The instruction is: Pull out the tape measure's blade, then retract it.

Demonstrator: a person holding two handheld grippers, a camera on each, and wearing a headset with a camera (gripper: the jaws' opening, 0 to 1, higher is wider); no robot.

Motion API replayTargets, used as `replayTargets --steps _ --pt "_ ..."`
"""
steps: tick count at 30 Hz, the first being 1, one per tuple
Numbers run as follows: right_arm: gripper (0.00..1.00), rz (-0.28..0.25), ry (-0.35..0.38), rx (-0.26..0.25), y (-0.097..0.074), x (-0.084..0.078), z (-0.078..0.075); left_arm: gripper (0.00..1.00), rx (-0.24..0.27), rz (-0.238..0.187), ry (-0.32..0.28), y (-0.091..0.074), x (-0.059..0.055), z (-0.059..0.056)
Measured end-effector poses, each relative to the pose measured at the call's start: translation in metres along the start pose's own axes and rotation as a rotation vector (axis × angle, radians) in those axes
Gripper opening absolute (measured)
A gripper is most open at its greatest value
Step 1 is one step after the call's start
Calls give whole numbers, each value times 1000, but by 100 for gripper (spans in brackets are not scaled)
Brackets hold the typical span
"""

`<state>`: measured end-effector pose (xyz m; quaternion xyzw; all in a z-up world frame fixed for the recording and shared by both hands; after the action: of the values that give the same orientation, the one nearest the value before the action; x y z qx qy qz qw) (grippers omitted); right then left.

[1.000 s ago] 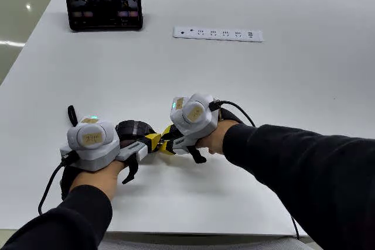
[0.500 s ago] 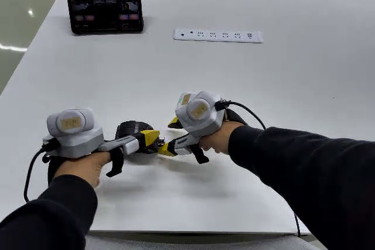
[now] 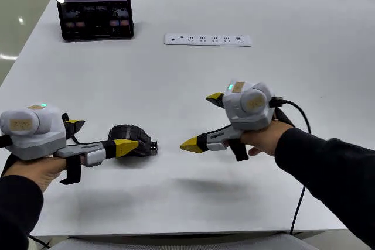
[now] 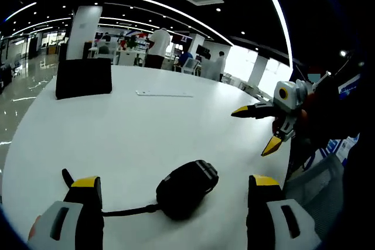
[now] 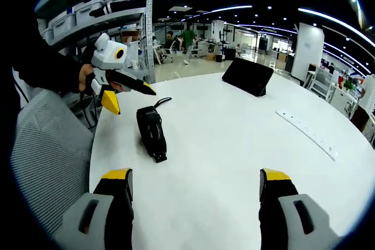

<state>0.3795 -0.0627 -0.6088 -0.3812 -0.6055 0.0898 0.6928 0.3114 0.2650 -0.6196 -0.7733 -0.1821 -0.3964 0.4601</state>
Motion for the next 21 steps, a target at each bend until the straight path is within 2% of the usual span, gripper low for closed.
replayTargets --steps 3,5,6,9,13,17,18,21 --pt "88 -9 21 -53 -27 -14 -7 100 -9 -1 23 -15 4 7" --pt "90 -9 37 -68 -40 -21 -10 100 -4 -5 41 -23 6 9" --pt "91 -9 56 -89 -49 -26 -11 100 37 -28 84 -29 11 14" --pt "93 -15 73 -98 -72 -33 -10 100 23 -49 101 -45 20 13" --pt "98 -12 86 -130 -102 -43 -10 100 15 -50 137 -59 27 15" --pt "100 0 103 -154 -124 -57 -9 100 6 -55 141 -69 24 19" --pt "100 9 105 -164 -130 -62 -9 100 20 -58 151 -72 21 20" --pt "100 26 126 -180 -144 -78 -7 100 32 -39 143 -78 14 23"
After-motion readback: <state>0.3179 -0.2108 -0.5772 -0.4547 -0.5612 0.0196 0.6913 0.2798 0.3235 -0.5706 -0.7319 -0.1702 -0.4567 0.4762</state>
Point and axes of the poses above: the centre of the closed fingertips' face, and the gripper's own axes: y roughly forward along the fingers, z roughly to its left, x roughly out of its top, the point moved 10 cm from there along -y, roughly backward along the fingers, and after that the axes turned 5 degrees about z, right-handed, at the moved point
